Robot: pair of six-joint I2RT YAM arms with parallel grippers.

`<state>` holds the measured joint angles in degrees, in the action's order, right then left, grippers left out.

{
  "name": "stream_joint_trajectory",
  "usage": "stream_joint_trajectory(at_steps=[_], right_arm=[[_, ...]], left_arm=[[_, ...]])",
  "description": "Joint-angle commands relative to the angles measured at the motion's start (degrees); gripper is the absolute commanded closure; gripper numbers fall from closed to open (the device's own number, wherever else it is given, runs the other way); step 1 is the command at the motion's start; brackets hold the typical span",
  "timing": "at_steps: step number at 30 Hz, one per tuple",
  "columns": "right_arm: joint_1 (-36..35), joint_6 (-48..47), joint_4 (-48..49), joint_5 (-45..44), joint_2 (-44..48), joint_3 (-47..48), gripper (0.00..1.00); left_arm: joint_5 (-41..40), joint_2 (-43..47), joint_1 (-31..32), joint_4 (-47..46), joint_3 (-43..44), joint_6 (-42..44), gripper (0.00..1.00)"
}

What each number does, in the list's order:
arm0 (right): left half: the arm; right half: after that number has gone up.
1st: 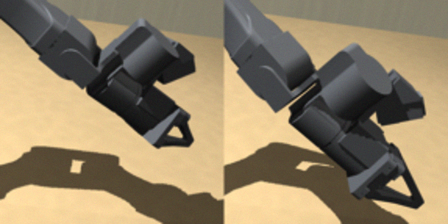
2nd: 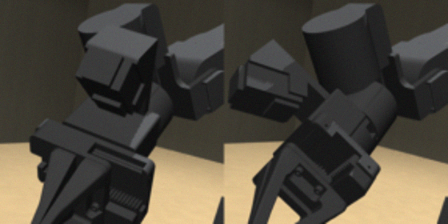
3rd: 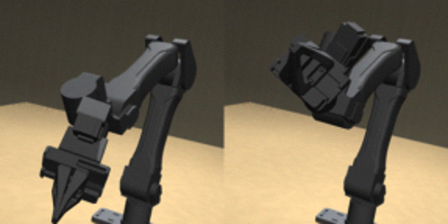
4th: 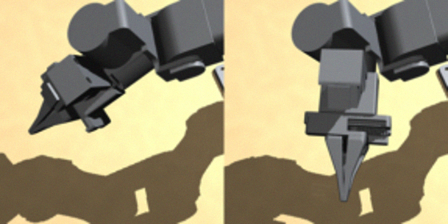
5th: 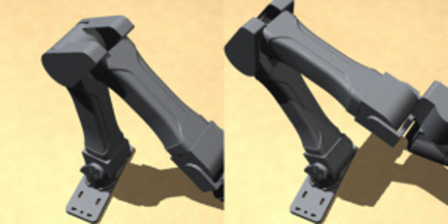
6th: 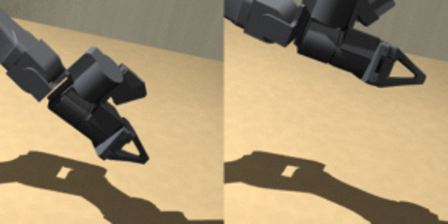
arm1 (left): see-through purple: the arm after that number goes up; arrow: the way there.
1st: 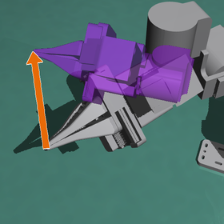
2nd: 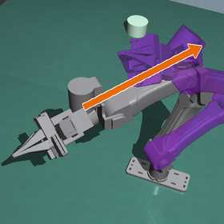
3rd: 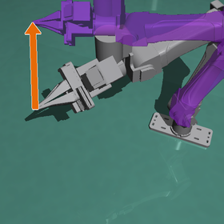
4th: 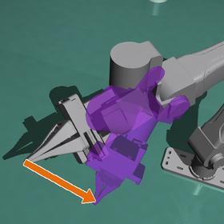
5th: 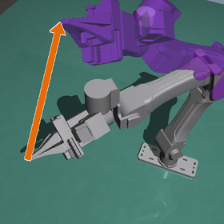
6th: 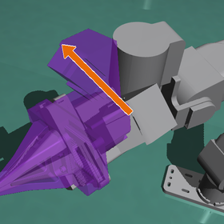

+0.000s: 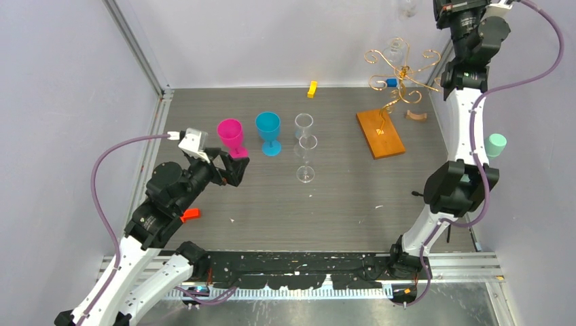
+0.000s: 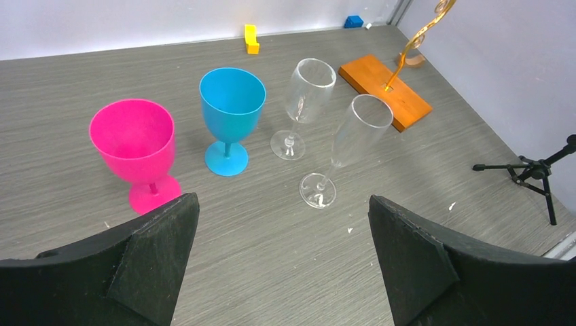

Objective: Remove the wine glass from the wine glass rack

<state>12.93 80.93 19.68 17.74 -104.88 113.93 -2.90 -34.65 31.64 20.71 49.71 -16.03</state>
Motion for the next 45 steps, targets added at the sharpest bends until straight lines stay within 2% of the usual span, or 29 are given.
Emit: stream_joint_trajectory(at_steps=[1, 8, 12, 19, 25, 30, 34, 38, 43, 45], right_arm=[[-1.9, 5.9, 7.3, 3.8, 10.2, -1.7, 1.0], [-8.1, 7.5, 3.2, 5.4, 18.2, -7.6, 1.0], [-11.8, 7.9, 2.4, 5.7, 23.3, -14.3, 1.0], [-24.0, 2.9, -4.0, 4.2, 32.7, -26.6, 1.0], [-34.7, 2.9, -11.3, 0.7, 38.3, -38.0, 1.0], [-41.3, 4.0, -16.4, -0.1, 40.5, -42.8, 1.0], [-45.2, 6.1, -15.5, -0.3, 40.9, -45.0, 1.0], [-48.7, 8.8, -13.2, -0.4, 39.8, -46.6, 1.0], [-52.4, 9.7, -11.1, -0.1, 37.8, -47.0, 1.0], [-53.0, 9.4, -11.3, 0.0, 37.3, -46.6, 1.0]], left_arm=[[1.1, -0.1, -0.2, -2.8, 1.9, -0.4, 0.02], [2.1, 0.1, -0.2, -3.1, 2.3, -1.1, 0.02], [2.6, 0.2, -0.2, -4.0, 2.6, -1.3, 0.02], [6.1, -1.7, -0.2, -7.5, 4.3, -0.6, 0.02], [12.9, -3.9, -0.2, -16.8, 3.6, 2.9, 0.02], [19.9, -7.1, -0.2, -24.2, 3.1, 6.3, 0.01], [25.5, -10.3, -0.2, -26.8, 2.7, 6.6, 0.01], [30.3, -13.2, -0.2, -32.0, 1.5, 4.3, 0.05], [28.4, -15.7, -0.2, -33.5, 1.2, 4.0, 0.1], [27.4, -16.5, -0.2, -32.6, 1.7, 4.0, 0.18]])
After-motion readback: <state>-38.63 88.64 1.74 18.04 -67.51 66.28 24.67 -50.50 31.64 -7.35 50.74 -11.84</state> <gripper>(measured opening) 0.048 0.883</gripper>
